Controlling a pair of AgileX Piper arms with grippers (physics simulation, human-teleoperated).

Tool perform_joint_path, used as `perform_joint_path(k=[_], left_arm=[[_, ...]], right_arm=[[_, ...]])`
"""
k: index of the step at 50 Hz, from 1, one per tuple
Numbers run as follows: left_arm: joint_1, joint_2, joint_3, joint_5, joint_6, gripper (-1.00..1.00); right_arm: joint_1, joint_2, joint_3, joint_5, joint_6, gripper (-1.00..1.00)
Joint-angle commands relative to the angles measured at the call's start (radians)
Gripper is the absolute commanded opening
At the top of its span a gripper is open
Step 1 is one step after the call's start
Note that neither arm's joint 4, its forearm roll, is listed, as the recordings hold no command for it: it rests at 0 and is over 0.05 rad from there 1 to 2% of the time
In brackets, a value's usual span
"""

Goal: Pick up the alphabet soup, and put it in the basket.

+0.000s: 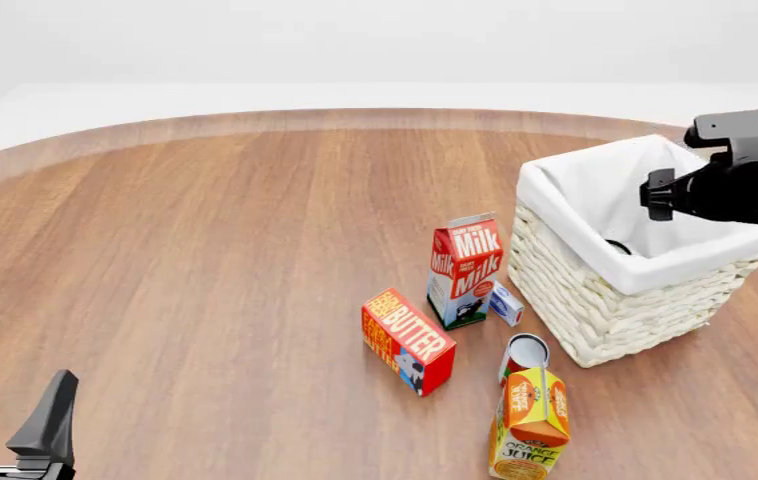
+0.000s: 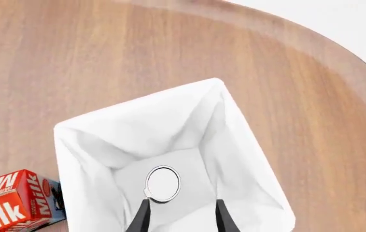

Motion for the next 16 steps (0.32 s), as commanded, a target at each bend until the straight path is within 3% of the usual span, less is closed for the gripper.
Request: perform_joint_path(k=[1,16], left_arm=[[0.000,0.000,0.000,0.000,0.000,1.00],[0.000,0.000,0.000,0.000,0.000,1.00]], right_arm=[[0.010,-0.069,0.039,-0.001,0.012,1.00],[0.013,-0.153,0.098,0.000,0.011,1.00]])
